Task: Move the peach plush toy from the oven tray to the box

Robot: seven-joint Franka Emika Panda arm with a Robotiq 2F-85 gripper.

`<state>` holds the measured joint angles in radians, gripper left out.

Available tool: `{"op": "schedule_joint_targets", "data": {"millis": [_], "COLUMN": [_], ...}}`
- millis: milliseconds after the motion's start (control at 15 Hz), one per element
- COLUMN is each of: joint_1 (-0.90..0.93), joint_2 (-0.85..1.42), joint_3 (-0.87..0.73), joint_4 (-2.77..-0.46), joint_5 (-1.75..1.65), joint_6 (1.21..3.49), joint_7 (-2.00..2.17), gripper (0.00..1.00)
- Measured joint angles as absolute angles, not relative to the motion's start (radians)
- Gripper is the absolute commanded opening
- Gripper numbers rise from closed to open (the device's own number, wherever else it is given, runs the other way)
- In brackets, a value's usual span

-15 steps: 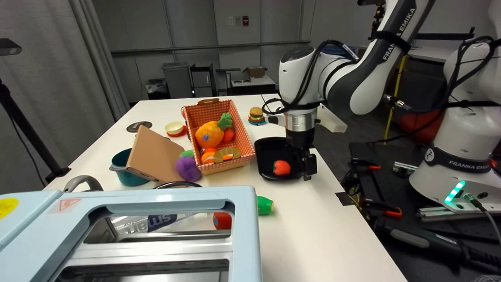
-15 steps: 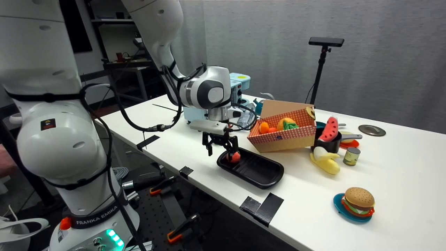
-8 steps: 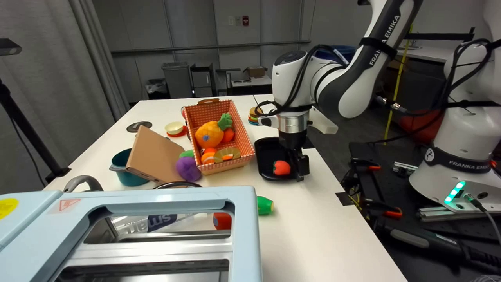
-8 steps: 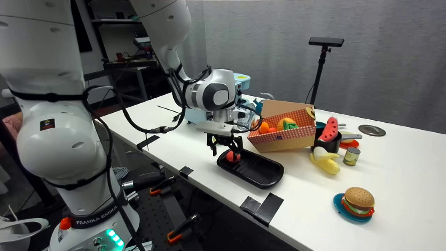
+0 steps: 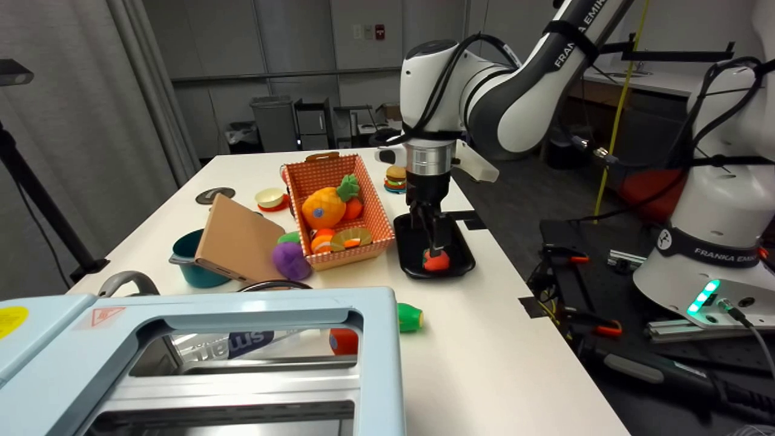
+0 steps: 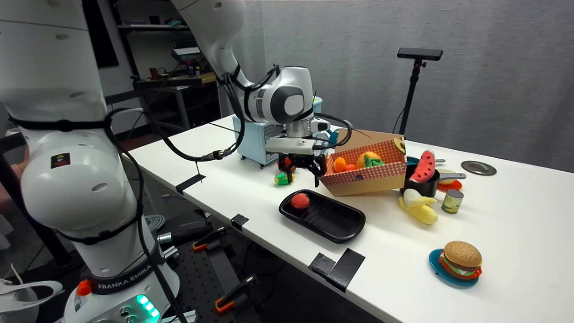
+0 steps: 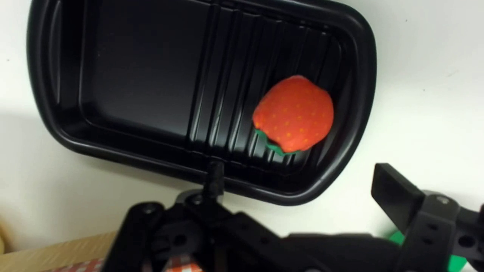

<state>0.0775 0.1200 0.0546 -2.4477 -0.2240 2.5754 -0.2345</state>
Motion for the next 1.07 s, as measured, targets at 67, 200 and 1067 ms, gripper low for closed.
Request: {"op": "schedule_joint_targets", "data": {"millis": [67, 200, 1067], "joint_1": [0.072, 0.06, 0.029], "joint_2": [0.122, 0.131, 0.232], "joint_3": [0.054, 0.047, 0.011], "joint_4": [-2.448, -2.453, -2.469], "joint_5": [-0.224, -0.224, -0.225], "joint_6": [2.573, 2.572, 2.572], "joint_7": [-0.235, -0.235, -0.235], "gripper": [1.0, 1.0, 1.0]}}
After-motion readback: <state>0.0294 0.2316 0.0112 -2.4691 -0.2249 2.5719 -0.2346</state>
